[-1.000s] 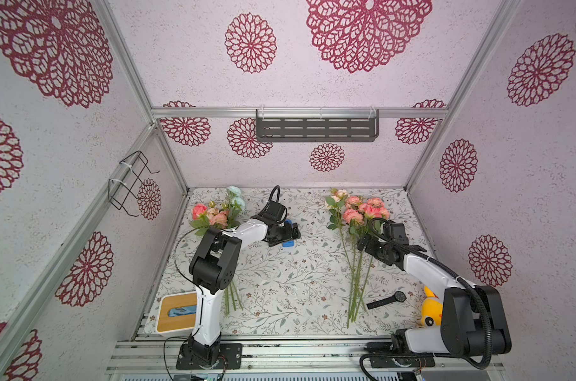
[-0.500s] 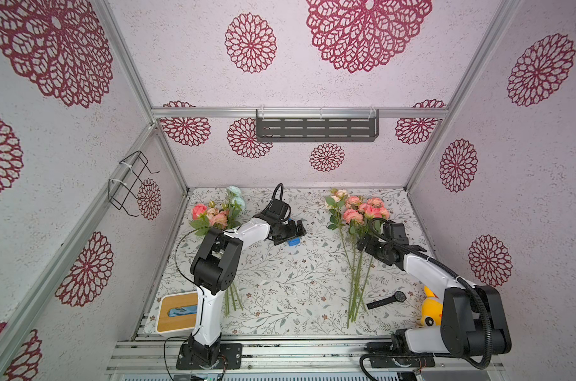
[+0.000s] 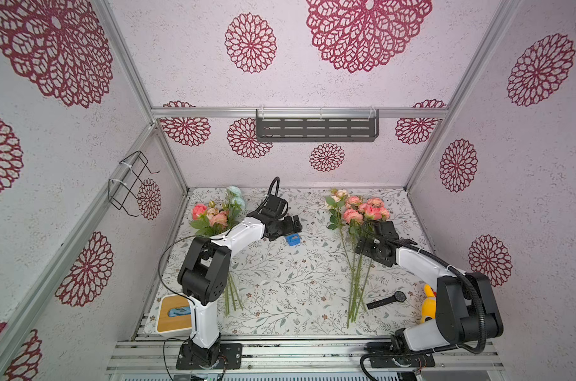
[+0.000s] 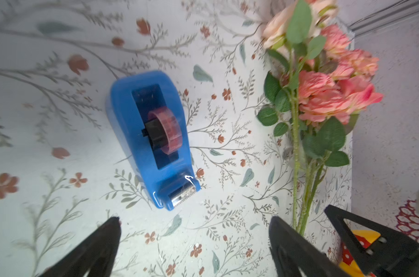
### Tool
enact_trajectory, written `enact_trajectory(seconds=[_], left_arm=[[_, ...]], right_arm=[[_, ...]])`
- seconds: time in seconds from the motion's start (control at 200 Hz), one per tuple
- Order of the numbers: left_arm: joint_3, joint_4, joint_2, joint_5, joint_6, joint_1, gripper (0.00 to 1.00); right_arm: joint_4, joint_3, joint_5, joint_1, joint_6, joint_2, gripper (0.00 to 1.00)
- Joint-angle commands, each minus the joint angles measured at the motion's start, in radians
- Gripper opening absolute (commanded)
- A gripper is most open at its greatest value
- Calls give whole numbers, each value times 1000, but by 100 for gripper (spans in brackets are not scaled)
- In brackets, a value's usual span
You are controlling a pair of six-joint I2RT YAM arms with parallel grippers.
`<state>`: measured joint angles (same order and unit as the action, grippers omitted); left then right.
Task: Wrap bouquets with tape
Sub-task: Adjust the Tape Cutter at the center of the board, then gather the flowers at the center of the board.
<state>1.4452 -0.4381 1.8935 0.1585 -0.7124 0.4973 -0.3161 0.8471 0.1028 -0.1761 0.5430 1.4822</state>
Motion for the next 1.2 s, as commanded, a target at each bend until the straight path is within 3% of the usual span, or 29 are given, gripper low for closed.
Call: enact_trajectory(seconds=[0.0, 0.145, 0.37, 0.53, 0.72, 1.021, 1.196], left_arm=[[58, -51, -80, -108, 81, 46, 99], [106, -51, -76, -50, 79, 60, 100], [127, 19, -13, 88, 63, 89, 98], [193, -11, 45, 110, 74, 120, 97], [165, -6, 36, 85, 59, 119, 97], [189, -16, 61, 102, 62, 119, 97], [288, -53, 177, 172, 87, 129, 85]], right_arm=[[-56, 20, 54, 6, 10, 4, 99], [33, -14, -81, 10, -30, 2, 99], [91, -73, -134, 15, -6, 10, 99], [144, -78, -208, 10, -13, 42, 99], [72, -12, -97, -101, -80, 98, 99], [78, -40, -82, -107, -48, 51, 99], [175, -80, -157, -111, 9, -19, 99]])
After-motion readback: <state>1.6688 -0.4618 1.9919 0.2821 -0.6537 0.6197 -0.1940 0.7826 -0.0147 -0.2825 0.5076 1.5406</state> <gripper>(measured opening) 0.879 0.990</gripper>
